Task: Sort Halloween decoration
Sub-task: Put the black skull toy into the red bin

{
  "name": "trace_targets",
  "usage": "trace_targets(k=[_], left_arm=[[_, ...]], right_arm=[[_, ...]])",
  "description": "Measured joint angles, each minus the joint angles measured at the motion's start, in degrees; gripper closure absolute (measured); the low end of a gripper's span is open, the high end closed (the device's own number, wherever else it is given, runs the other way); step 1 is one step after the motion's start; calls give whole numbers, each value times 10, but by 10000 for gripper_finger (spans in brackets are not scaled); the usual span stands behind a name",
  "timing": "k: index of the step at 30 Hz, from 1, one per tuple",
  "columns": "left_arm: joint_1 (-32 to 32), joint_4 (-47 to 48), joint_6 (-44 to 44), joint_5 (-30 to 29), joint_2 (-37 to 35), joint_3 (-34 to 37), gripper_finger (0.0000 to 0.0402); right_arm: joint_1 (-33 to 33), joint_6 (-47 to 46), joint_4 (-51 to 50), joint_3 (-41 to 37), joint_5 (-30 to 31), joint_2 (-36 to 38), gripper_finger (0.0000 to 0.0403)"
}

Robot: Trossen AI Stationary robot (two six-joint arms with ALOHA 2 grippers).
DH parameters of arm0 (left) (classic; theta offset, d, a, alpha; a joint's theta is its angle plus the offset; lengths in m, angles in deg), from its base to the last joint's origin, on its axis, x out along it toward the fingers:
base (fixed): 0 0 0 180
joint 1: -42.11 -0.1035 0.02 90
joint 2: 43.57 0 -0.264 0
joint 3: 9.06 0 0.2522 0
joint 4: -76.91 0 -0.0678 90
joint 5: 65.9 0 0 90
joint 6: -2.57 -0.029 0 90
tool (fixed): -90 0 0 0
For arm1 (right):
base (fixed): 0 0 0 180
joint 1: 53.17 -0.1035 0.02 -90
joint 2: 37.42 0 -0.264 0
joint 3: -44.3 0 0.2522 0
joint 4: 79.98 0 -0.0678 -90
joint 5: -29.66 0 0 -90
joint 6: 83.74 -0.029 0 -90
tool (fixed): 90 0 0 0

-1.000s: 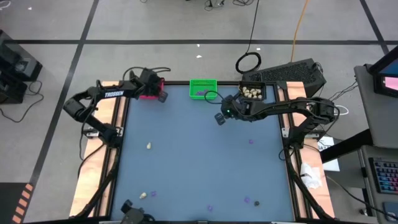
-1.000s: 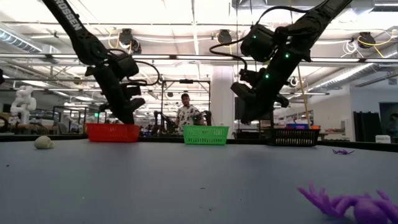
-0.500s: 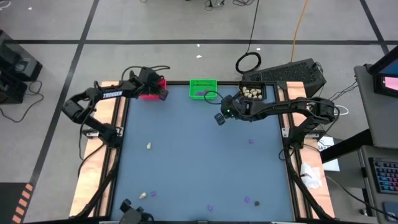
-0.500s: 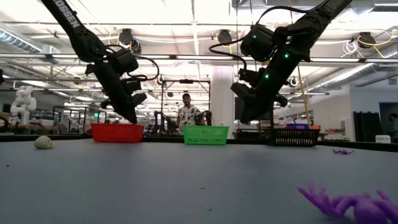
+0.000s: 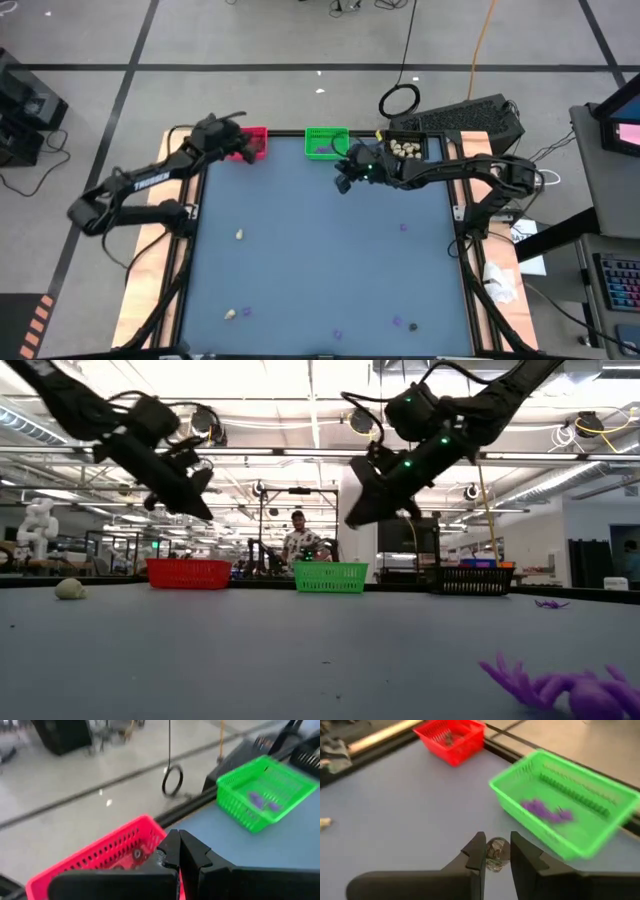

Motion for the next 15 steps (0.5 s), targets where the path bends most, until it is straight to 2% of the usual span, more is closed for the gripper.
trace_targets(k=[4,8,15], left_arm=[[4,-57,4,2,-69,50,402],[4,-75,4,2,-122,76,402],[4,-77,18,2,-167,89,402]], right_arm=[[1,32,19,54,-37,-45,355],[1,58,39,132,-88,-119,355],[0,78,62,289,-118,-248,355]])
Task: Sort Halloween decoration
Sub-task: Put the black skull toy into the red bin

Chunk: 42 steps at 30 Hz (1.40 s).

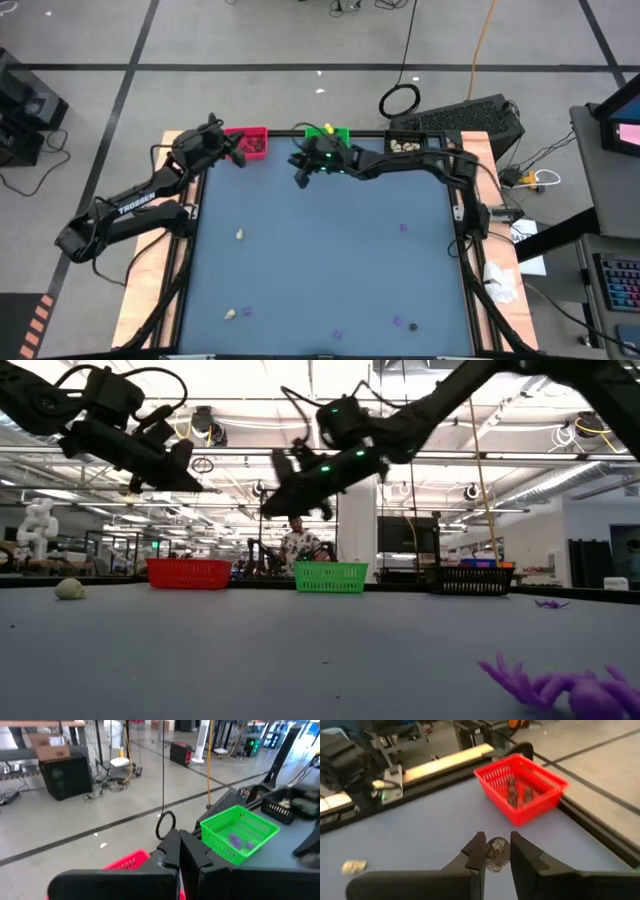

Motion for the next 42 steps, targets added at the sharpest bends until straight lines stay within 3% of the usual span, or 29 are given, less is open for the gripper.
trace_targets(k=[26,42], left_arm=[[1,-18,0,0,-2,0,402],[1,-25,-3,0,-2,0,402]], right_arm=[[10,42,-43,388,3,-294,355],[29,23,-34,407,30,-313,355]])
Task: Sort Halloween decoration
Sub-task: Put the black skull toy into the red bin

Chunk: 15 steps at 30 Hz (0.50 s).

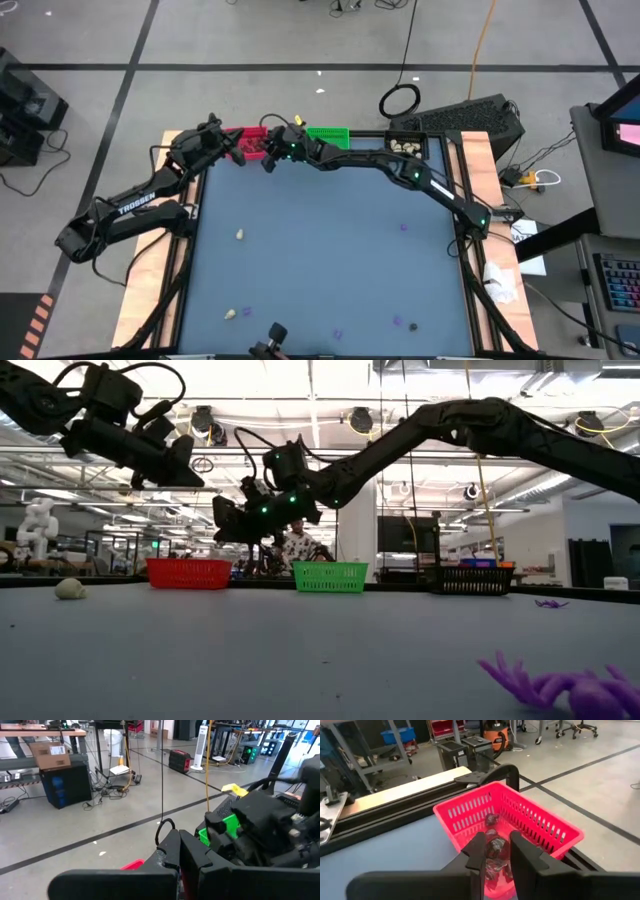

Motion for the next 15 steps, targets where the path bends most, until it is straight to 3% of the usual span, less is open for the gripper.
trace_targets(k=[15], left_arm=[[0,-5,0,0,0,0,402]], right_arm=[[5,-29,37,0,-16,-32,347]])
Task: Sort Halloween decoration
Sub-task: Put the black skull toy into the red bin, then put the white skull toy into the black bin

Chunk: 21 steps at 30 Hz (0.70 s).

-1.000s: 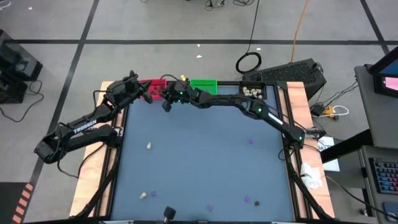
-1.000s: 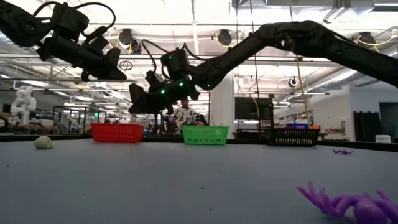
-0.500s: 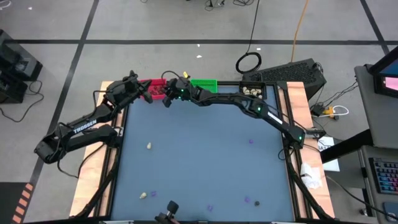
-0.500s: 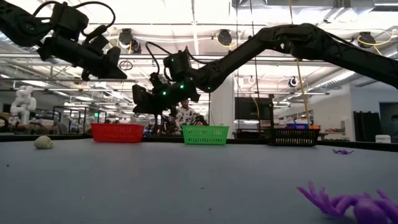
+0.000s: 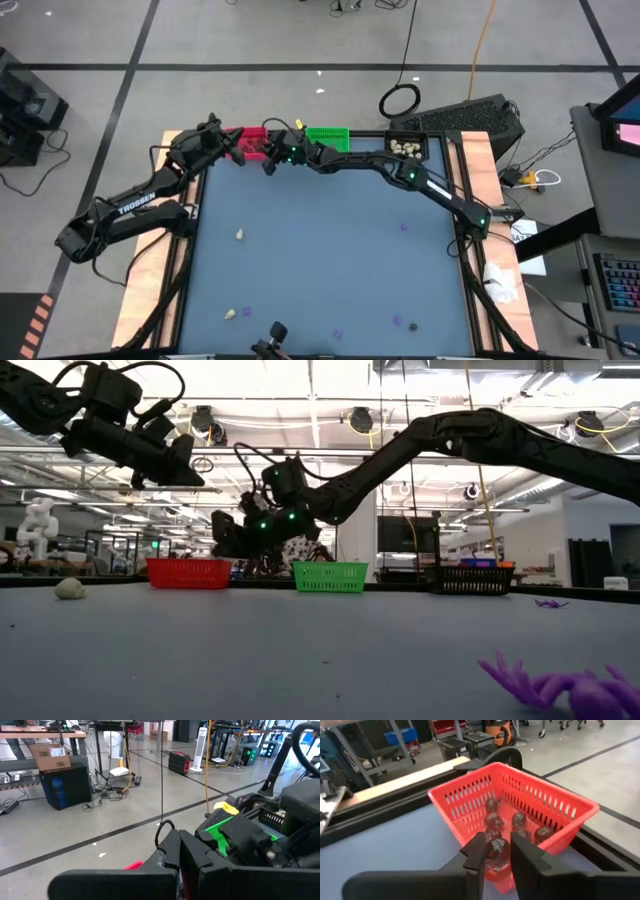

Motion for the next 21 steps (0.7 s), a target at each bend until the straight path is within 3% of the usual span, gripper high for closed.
trace_targets(k=[15,21], left_arm=[[0,5,-13,14,0,0,402],[0,21,-31,15,0,0,402]], right_arm=[[0,-11,-23,11,1,0,262],[-1,-9,-42,11,-15,9,260]])
